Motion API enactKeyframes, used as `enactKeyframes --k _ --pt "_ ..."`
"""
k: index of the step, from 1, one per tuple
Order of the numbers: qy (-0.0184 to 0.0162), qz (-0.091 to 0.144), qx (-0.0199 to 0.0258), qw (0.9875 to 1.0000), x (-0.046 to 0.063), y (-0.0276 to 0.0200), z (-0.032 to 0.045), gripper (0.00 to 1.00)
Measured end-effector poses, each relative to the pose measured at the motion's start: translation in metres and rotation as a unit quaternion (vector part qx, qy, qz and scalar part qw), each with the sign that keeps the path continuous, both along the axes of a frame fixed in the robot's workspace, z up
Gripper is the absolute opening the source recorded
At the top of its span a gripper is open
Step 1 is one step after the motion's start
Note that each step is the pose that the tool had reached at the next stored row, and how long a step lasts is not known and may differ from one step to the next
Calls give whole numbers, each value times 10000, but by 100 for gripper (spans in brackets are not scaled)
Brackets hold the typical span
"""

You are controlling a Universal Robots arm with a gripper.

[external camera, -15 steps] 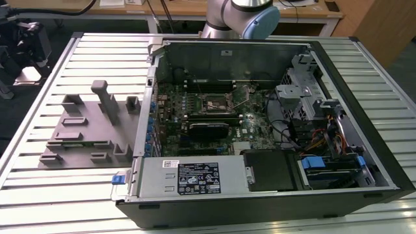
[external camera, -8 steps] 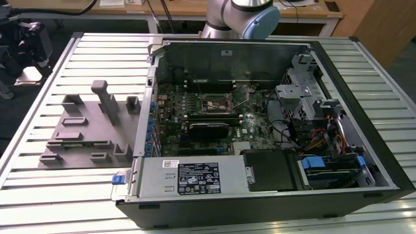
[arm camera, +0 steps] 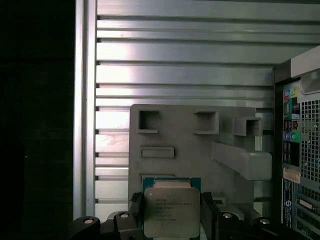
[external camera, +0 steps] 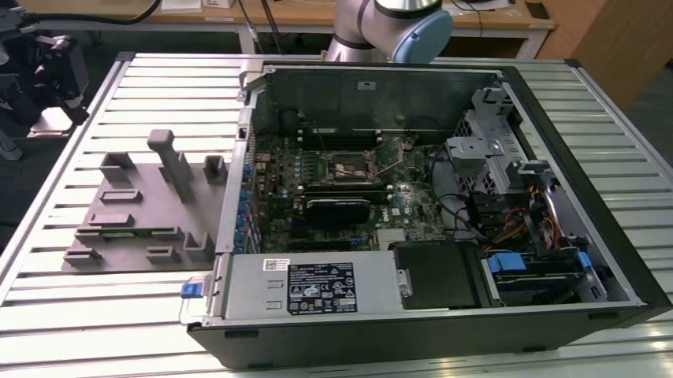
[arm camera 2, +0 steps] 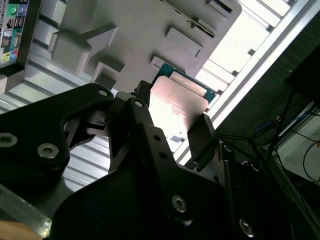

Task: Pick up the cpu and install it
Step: 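Pick up the cpu and move it towards the insertion slot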

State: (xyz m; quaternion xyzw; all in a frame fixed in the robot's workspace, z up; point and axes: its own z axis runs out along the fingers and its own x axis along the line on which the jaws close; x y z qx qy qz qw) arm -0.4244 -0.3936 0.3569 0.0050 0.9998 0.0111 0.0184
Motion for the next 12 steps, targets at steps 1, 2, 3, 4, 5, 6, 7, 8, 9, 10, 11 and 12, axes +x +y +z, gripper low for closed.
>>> enactKeyframes --k 1,2,3,4,5,6,7,8,9,10,11,12 --pt "0 0 0 10000 8 0 0 54" --pt "0 0 0 10000 15 1 1 54" --pt "0 0 0 10000 24 1 1 54" --pt "0 0 0 10000 33 1 2 54" --pt "0 0 0 10000 42 1 3 54" --pt "0 0 0 10000 50 2 3 54" --pt "0 0 0 10000 57 2 3 54" --pt "0 -1 0 10000 64 2 3 54" --pt "1 -1 0 10000 71 2 4 54" --pt "1 0 0 10000 78 2 4 54" --pt "1 0 0 10000 86 2 4 54" --pt "1 0 0 10000 94 2 4 54"
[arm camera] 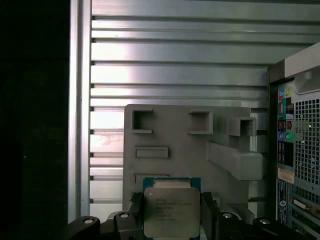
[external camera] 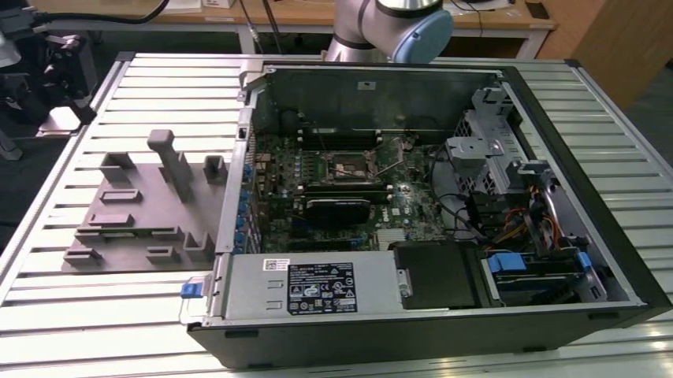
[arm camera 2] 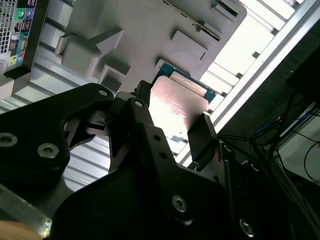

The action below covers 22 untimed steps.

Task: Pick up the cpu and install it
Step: 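Pick up the cpu and move it towards the insertion slot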

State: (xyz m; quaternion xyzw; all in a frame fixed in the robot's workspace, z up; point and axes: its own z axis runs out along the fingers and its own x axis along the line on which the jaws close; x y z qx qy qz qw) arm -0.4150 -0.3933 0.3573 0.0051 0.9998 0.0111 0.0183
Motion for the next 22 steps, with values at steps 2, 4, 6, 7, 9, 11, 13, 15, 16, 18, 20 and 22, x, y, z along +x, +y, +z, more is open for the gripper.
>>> enactKeyframes --k 2,4,6,7,9,11,13,15,16,18,20,22 --pt "1 0 0 10000 14 0 1 54" --pt "1 0 0 10000 29 0 1 54" --pt "1 0 0 10000 45 0 1 54" --pt "2 0 0 10000 55 0 1 54" --pt "2 0 0 10000 78 0 1 54" --pt "3 0 0 10000 106 1 1 54" --pt "4 0 0 10000 134 1 1 54" --pt "5 0 0 10000 162 2 2 54" --pt "5 0 0 10000 177 1 2 54" --pt "5 0 0 10000 209 1 1 54" --pt "6 0 0 10000 243 2 1 54" --pt "7 0 0 10000 277 2 1 54"
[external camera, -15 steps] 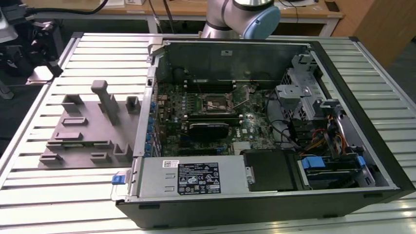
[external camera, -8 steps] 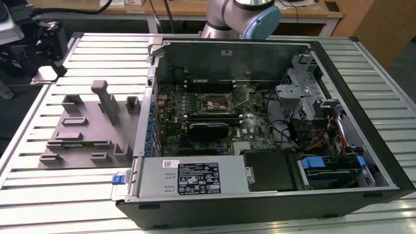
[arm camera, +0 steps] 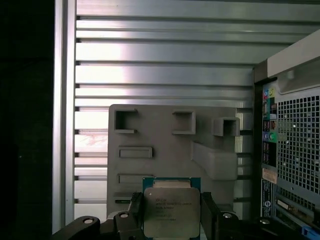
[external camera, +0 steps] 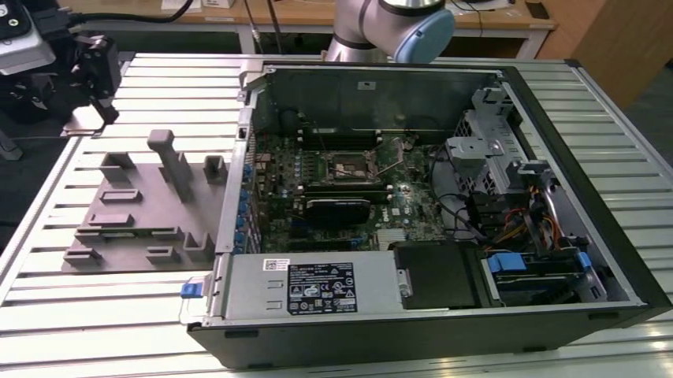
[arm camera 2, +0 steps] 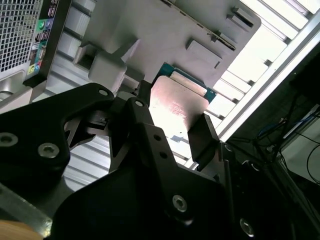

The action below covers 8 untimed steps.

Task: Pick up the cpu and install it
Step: 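Pick up the cpu and move it towards the insertion slot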

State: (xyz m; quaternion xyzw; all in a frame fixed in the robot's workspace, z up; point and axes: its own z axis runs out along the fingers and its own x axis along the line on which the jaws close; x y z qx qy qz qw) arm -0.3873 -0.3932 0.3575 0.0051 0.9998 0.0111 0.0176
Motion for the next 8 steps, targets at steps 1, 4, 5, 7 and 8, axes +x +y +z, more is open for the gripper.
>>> enactKeyframes --k 1,4,5,7,8 --pt "0 0 0 10000 16 0 0 54" --pt "1 0 0 10000 64 1 0 54" --pt "2 0 0 10000 80 1 0 54" --pt "2 0 0 10000 112 2 0 54" --pt "3 0 0 10000 128 2 0 54"
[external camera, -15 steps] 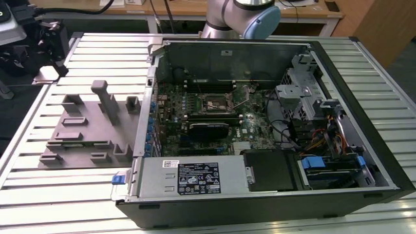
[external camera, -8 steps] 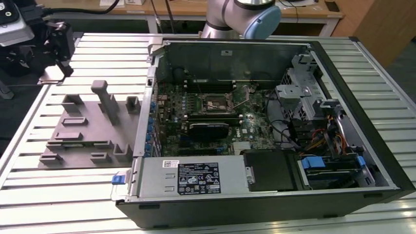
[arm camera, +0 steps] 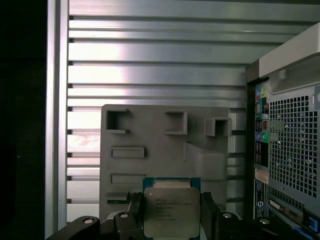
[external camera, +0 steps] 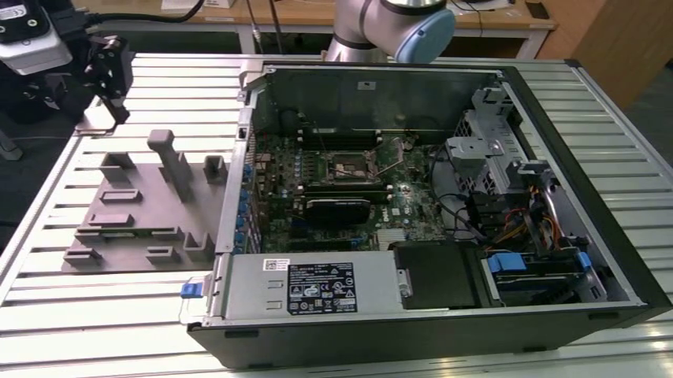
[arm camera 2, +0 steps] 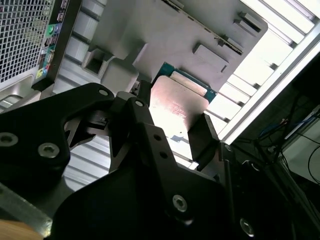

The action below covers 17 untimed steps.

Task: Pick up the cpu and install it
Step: 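Pick up the cpu and move it towards the insertion slot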

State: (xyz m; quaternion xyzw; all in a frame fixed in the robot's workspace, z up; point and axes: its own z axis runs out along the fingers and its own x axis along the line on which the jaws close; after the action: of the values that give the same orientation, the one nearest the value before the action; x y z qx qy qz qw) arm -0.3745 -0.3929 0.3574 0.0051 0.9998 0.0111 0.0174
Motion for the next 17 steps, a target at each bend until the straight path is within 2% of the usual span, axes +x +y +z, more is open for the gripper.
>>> enactKeyframes --k 17 --pt "8 0 0 10000 305 10 0 54"
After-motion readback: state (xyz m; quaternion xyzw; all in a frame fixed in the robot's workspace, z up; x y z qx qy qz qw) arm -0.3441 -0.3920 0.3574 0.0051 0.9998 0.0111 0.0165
